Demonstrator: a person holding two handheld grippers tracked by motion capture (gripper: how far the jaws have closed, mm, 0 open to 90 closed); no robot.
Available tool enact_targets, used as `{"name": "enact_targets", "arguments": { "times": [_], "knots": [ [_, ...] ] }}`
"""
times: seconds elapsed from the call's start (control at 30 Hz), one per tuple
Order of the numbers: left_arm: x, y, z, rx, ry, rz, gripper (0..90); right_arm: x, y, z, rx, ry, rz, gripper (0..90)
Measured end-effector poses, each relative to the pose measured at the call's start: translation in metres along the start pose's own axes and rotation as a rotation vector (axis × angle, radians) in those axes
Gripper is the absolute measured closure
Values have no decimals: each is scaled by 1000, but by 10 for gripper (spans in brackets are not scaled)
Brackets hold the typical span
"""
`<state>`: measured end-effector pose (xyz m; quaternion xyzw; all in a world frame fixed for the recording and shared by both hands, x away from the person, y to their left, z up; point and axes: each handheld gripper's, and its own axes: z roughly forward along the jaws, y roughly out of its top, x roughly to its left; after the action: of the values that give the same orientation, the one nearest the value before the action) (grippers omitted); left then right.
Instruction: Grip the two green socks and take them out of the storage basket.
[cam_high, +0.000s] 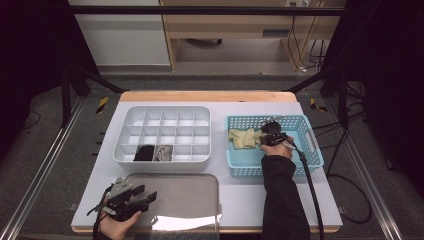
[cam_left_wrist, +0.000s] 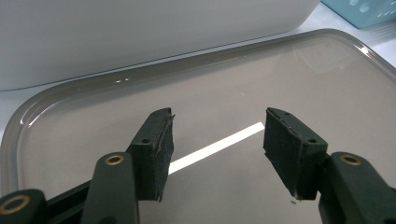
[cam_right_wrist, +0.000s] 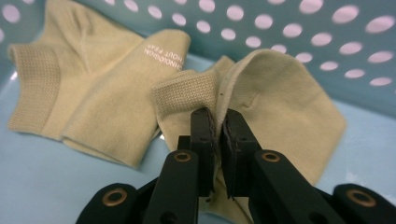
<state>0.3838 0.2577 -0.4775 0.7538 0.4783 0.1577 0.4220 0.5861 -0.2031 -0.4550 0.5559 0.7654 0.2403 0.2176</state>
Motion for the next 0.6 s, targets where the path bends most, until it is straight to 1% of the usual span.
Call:
{"name": "enact_targets", "arguments": {
  "times": [0.1, 0.17, 0.27, 0.37, 0.43, 0.6],
  "knots": [
    [0, 0, 0, 3, 0, 3, 417, 0, 1, -5, -44, 10, -1, 843],
    [-1, 0, 0, 3, 1, 2, 417, 1, 1, -7, -61, 9, 0, 843],
    [0, 0, 0, 2, 0, 2, 417, 2, 2, -12, -102, 22, -18, 844],
    [0, 0, 0, 2, 0, 2, 417, 2, 3, -17, -138, 33, -26, 845],
    [0, 0, 0, 2, 0, 0, 418, 2, 4, -23, -168, 44, -14, 845],
    [0, 0, 0, 0, 1, 0, 418, 2, 7, -37, -245, 77, -12, 845]
  ]
}}
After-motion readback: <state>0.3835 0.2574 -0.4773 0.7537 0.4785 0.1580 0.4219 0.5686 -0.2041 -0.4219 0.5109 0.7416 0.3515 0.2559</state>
